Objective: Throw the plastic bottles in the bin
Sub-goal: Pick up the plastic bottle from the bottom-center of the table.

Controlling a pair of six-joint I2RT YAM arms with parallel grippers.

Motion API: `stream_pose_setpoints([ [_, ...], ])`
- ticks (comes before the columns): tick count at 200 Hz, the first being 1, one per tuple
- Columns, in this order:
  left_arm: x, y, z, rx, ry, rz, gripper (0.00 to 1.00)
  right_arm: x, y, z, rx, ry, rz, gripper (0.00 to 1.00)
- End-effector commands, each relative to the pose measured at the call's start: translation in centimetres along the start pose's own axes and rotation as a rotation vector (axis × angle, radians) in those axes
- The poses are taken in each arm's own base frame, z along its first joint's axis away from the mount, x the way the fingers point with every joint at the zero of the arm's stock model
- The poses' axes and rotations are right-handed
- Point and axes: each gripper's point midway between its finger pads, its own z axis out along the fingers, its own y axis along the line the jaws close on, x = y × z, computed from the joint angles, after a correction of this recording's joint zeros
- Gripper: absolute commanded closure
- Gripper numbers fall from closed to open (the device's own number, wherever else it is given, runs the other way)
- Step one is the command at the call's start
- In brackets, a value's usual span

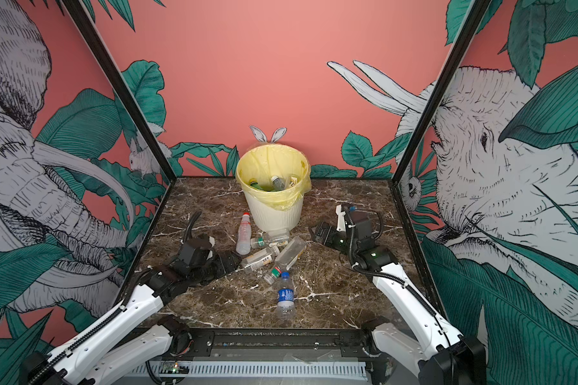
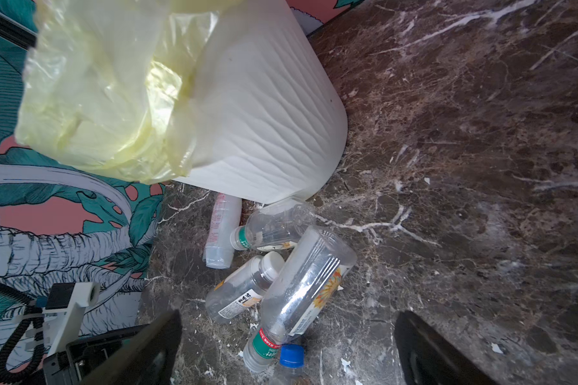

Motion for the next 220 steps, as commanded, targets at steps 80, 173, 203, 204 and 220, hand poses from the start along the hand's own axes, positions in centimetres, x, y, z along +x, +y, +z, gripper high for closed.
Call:
stream_pose_setpoints([
  [80, 4.9, -3.2, 1.8, -0.009, 0.127, 0.043, 0.01, 1.6, -2.3, -0.4, 0.066, 0.0, 0.04, 0.01],
  [173, 9.4, -6.9, 3.0, 0.006, 0.209, 0.063, 0.01, 3.3, -3.6, -0.6, 0.087, 0.025, 0.071, 0.01],
  [203, 10.5, -7.6, 3.7, -0.009, 0.24, 0.094, 0.0, 3.8, -3.8, -0.8, 0.085, 0.03, 0.078, 0.01],
  [204, 10.5, -7.6, 3.7, -0.008, 0.241, 0.095, 0.0, 3.8, -3.8, -0.8, 0.084, 0.029, 0.078, 0.01],
  [220, 10.6, -8.0, 3.8, -0.025, 0.251, 0.146, 0.01, 4.3, -4.2, -0.8, 0.091, 0.033, 0.083, 0.01],
])
